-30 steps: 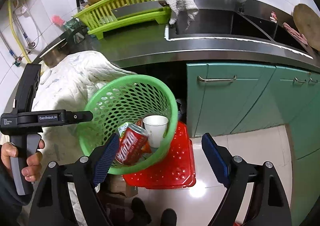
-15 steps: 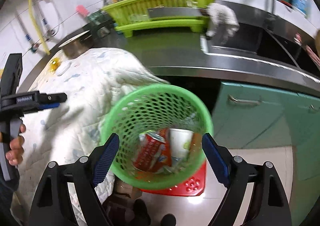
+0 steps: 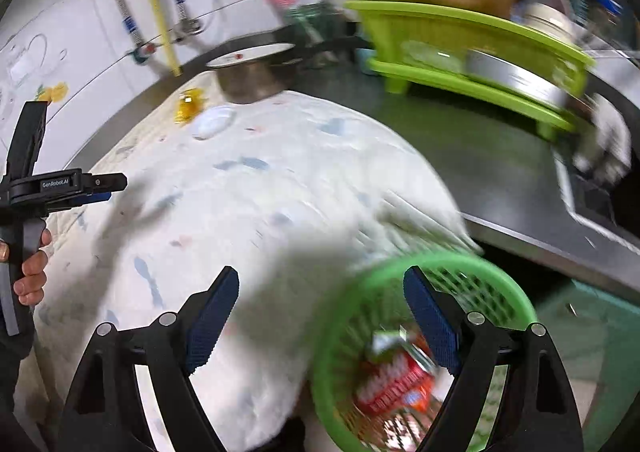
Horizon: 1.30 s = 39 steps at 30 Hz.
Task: Collect trash
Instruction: 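Bring both open tools back over the mat, then grasp the white plastic lid with the right tool while the left grasps the yellow snack bag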
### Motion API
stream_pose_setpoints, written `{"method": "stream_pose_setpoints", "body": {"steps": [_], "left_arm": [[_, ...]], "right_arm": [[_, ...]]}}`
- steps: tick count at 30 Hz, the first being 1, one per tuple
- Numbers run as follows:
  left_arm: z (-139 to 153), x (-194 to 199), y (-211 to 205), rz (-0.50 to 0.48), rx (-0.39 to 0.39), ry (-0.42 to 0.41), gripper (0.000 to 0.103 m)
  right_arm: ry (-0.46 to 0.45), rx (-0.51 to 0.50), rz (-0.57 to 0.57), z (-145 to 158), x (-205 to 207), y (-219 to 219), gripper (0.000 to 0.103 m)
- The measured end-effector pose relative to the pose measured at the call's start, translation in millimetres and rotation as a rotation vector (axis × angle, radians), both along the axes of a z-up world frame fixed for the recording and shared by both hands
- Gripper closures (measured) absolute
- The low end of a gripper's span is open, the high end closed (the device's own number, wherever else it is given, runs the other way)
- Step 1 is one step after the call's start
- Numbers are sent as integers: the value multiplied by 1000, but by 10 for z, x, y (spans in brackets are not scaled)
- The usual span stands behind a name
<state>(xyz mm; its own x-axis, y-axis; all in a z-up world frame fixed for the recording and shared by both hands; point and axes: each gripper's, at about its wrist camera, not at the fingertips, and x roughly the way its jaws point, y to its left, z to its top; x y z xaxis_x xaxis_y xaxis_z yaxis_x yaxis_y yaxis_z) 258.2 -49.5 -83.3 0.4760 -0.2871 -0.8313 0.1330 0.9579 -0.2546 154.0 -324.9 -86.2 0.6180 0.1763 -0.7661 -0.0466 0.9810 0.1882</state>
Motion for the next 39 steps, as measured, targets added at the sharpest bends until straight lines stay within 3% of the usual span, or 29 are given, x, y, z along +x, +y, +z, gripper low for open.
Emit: {"method": "stream_pose_setpoints", "body": {"steps": [11,21,31,37,39], "left_arm": [[110,403,798,128,43,-46,35],[50,672,1067,140,46,-64,35],[58,973,1056,135,62,-99,35],[12,1127,1004,143,61,-112,35],[-10,1181,988,152,59,-109,35]], "right_arm": [[18,63,144,-32,1491,867,41],[91,113,128,-324,2619,1359,60],[184,194,46,-658,3142,1421,68],[217,229,29,-766,3282,1415,79],[235,252,17,-826,3318,1405,87]]}}
